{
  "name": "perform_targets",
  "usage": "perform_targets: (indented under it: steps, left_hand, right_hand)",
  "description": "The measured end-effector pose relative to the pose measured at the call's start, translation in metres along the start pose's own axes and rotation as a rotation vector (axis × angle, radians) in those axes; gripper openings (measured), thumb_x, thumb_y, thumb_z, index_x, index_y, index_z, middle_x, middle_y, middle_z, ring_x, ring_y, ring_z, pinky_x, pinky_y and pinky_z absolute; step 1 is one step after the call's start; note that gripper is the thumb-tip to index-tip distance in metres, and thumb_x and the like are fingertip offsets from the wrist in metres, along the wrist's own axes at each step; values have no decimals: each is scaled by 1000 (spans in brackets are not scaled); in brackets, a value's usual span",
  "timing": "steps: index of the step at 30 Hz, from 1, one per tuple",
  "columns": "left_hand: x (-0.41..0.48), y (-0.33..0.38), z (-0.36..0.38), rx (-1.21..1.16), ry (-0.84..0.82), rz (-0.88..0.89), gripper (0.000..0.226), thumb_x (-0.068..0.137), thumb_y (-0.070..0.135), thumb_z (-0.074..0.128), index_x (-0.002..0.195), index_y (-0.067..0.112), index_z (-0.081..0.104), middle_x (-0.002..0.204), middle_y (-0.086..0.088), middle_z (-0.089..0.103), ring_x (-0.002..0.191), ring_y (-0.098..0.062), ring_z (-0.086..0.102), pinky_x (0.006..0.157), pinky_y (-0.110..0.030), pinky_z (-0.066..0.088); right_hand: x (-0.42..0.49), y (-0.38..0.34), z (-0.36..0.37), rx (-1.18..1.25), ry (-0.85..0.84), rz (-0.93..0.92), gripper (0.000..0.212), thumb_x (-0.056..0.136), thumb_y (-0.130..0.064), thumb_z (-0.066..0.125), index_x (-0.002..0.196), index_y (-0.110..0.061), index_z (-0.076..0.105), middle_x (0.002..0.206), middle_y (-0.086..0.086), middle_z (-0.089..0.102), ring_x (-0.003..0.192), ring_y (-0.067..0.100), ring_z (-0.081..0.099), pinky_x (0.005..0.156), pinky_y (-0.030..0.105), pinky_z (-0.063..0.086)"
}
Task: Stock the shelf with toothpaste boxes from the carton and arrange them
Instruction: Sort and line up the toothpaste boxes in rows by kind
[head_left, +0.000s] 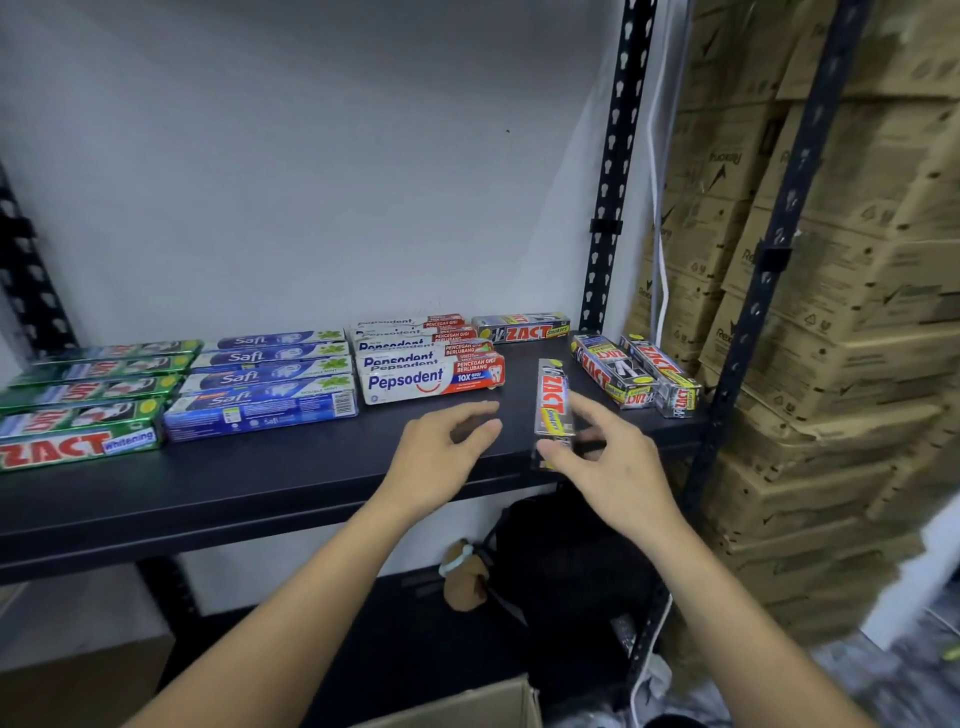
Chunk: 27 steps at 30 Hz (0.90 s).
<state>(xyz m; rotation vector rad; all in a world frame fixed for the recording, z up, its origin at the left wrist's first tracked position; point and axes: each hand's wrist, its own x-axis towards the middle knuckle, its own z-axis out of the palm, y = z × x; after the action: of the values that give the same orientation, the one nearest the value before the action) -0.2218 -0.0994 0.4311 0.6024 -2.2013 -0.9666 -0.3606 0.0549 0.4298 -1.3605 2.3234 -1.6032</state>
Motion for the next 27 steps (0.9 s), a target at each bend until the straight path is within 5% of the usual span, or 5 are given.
perform_targets:
  steps: [5,10,14,19,27]
  left_hand:
    - [-7,9,3,-123,13,31,25,91,39,68,116,35,73,121,19,68,105,11,61,97,-22,50]
    - [-3,-4,-2,140,61,172,42,78,47,79,118,34,71,127,14,67,99,-1,67,89,-32,55]
    - [1,-8,-5,194,98,176,32,77,38,80,108,35,71,93,14,72,74,-10,67,71,-38,57]
    - [9,-11,-20,69,87,8,15,83,32,77,97,32,74,80,9,74,76,-3,69,74,-26,56]
    - [10,-26,-39,140,-13,-70,23,98,42,56,110,35,74,101,19,73,95,4,63,88,-22,48]
  right_hand:
    - [0,1,19,210,-74,79,45,87,-19,62,124,-44,61,114,-14,67,103,-1,60,87,25,48]
    - [3,7,22,160,-205,67,56,89,-10,57,132,-47,54,125,-6,60,116,1,54,94,24,44]
    - [11,15,19,-7,-110,0,48,93,-19,57,133,-45,53,119,-3,61,113,8,55,98,30,45]
    - [21,27,5,-281,-25,-158,50,94,-22,59,141,-31,48,140,-10,50,129,13,38,100,20,29]
    - [40,27,8,-573,-137,-377,54,96,-42,55,147,-34,39,158,-7,30,145,18,22,114,45,29]
